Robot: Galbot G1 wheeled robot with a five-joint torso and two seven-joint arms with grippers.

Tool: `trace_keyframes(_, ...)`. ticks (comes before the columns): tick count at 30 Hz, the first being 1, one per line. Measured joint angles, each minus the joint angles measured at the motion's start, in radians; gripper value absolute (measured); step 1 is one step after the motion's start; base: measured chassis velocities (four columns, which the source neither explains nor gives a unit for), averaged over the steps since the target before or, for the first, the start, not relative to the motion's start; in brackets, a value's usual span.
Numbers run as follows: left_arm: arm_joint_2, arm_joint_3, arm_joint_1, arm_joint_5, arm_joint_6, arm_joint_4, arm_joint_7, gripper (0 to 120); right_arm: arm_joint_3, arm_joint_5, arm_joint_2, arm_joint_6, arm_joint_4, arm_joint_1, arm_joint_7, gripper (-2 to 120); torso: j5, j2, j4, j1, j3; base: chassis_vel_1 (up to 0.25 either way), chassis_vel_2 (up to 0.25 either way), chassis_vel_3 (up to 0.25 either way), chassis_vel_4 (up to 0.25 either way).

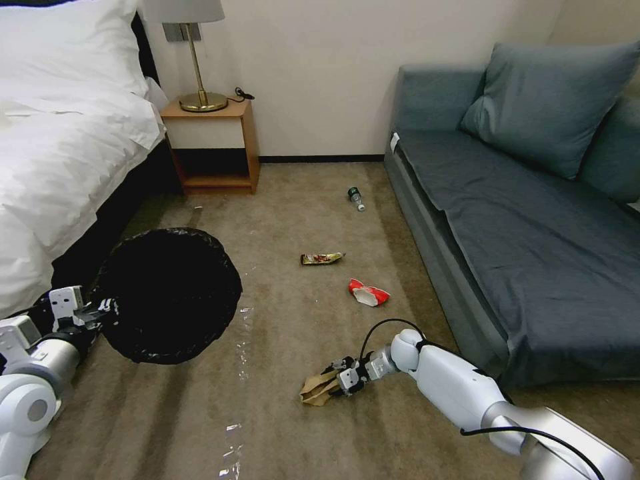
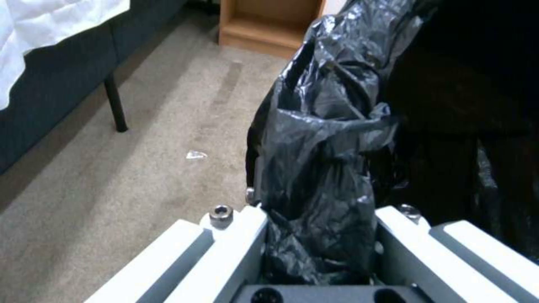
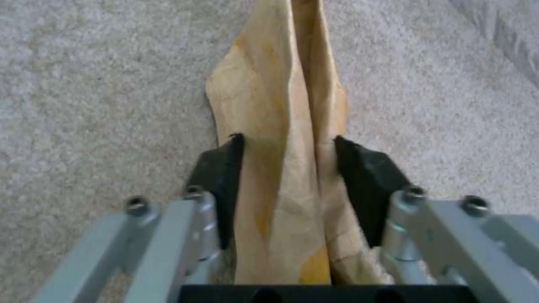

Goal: Pick up the trash bin, then pick up the garbage on the floor and place it into the trash bin.

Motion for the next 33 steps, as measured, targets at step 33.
trace_keyframes(33,0.002,0.017,-0.001,-0.010,-0.013,0.034,-0.026,0,0.642,0.911,-0.440,-0.242,0.592,-0.240,0.022,0,-0.0007,0.000,-0.0012,0.000,0.000,0.000,0.000,0.000,0.000)
